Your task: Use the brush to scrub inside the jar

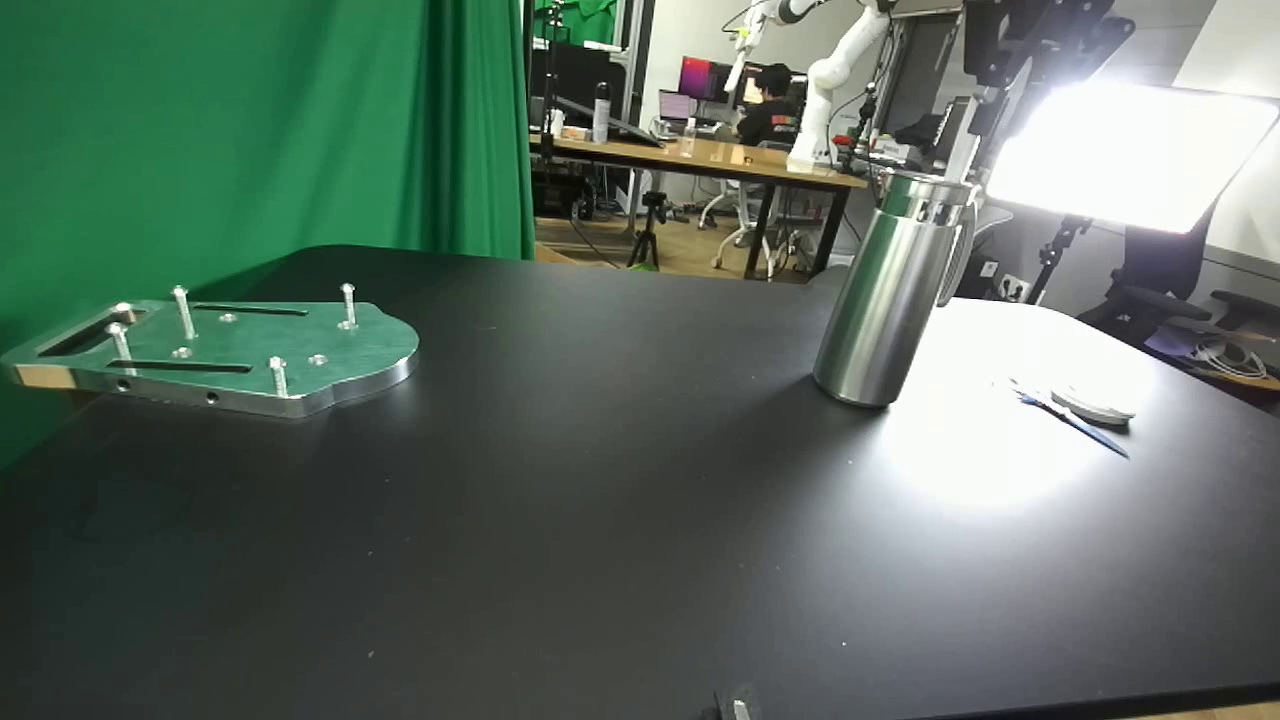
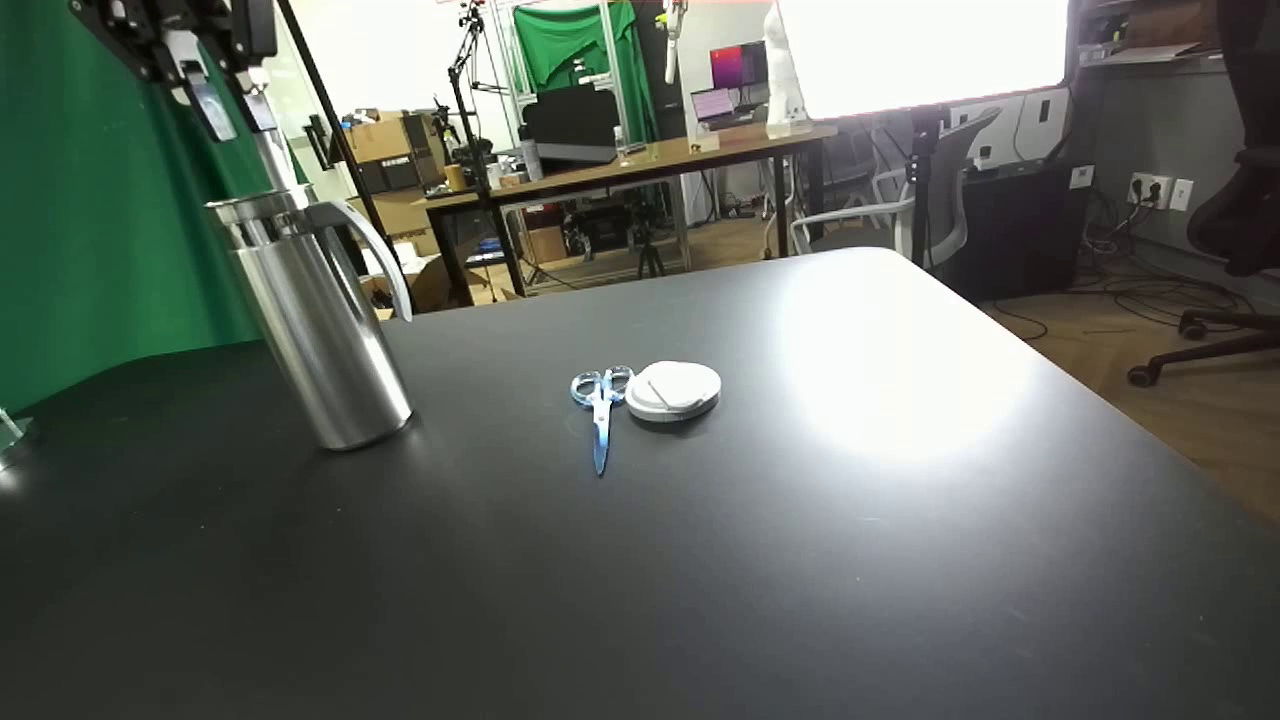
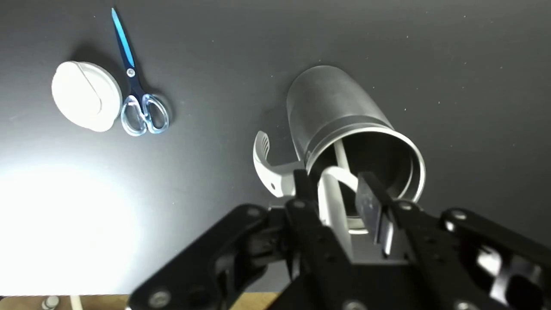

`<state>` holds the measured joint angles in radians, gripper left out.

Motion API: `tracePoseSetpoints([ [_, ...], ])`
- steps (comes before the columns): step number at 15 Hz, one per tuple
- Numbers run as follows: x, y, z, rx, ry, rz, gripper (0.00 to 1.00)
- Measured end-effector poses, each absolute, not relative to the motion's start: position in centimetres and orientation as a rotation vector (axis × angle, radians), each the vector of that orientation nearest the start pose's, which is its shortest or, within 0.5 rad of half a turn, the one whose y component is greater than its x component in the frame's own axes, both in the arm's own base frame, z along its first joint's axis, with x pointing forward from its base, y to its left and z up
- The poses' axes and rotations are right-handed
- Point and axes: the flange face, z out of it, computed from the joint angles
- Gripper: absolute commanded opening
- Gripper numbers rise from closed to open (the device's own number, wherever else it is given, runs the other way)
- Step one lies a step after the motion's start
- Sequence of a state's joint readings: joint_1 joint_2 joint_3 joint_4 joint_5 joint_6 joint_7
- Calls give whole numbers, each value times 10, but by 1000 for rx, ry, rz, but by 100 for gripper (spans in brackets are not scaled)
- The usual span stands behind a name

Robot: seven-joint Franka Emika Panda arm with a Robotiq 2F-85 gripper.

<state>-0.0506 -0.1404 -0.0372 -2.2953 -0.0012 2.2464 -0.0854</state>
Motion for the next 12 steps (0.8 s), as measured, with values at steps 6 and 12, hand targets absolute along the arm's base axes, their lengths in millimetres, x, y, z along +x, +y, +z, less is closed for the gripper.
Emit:
tracePoseSetpoints([
  [6, 494, -26, 419, -3140, -54, -86, 82],
  [12, 492, -23, 423, -3140, -63, -87, 87],
])
